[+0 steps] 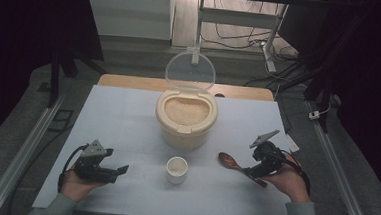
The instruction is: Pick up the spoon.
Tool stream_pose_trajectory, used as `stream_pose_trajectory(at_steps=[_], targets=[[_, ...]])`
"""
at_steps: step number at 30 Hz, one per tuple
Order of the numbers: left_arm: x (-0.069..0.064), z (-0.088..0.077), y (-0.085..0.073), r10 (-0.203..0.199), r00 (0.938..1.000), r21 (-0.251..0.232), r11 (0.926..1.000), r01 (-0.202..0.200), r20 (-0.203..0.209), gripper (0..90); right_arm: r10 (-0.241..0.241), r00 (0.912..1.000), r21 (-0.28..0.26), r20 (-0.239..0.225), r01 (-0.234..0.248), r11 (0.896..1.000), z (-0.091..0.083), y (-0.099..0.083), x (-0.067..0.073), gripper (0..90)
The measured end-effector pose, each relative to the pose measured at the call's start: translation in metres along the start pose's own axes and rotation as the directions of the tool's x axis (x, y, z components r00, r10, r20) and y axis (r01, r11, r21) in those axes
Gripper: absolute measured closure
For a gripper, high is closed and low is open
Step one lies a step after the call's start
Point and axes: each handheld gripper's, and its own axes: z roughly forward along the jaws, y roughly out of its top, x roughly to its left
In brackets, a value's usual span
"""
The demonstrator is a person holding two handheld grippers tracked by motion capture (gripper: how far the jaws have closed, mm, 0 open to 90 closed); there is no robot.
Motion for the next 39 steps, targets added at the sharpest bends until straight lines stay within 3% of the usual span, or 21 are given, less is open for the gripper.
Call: stream_pose_trajectory(at_steps=[7,22,26,35,36,39], targets=[[0.000,0.001,0.000,0.006,1.0000,0.004,1.0000,-0.006,0.002,14.3,0.010,0.9998,0.092,-0.019,-0.008,0.996,0.014,-0.009,-0.001,37.2],[-0.001,0.001,0.000,0.012,0.9999,0.005,0.9999,-0.012,-0.001,14.1,0.019,0.9995,0.138,-0.026,-0.015,0.990,0.030,-0.015,-0.006,53.6],[-0.001,0.001,0.000,0.013,0.9999,0.007,0.9999,-0.013,-0.001,14.0,-0.004,0.9999,0.158,-0.012,0.006,0.987,0.036,-0.013,-0.003,62.4],[-0.001,0.001,0.000,0.016,0.9999,0.010,0.9998,-0.016,-0.003,14.0,-0.013,0.9998,0.188,-0.012,0.015,0.982,0.039,-0.007,0.000,72.8],[-0.001,0.001,-0.001,0.015,0.9999,0.010,0.9998,-0.015,-0.003,14.0,-0.027,0.9995,0.189,-0.015,0.029,0.982,0.039,-0.006,0.001,78.9],[-0.002,0.001,-0.001,0.015,0.9999,0.010,0.9998,-0.015,-0.004,14.0,-0.054,0.9985,0.209,-0.003,0.053,0.976,0.039,-0.004,0.005,79.5]])
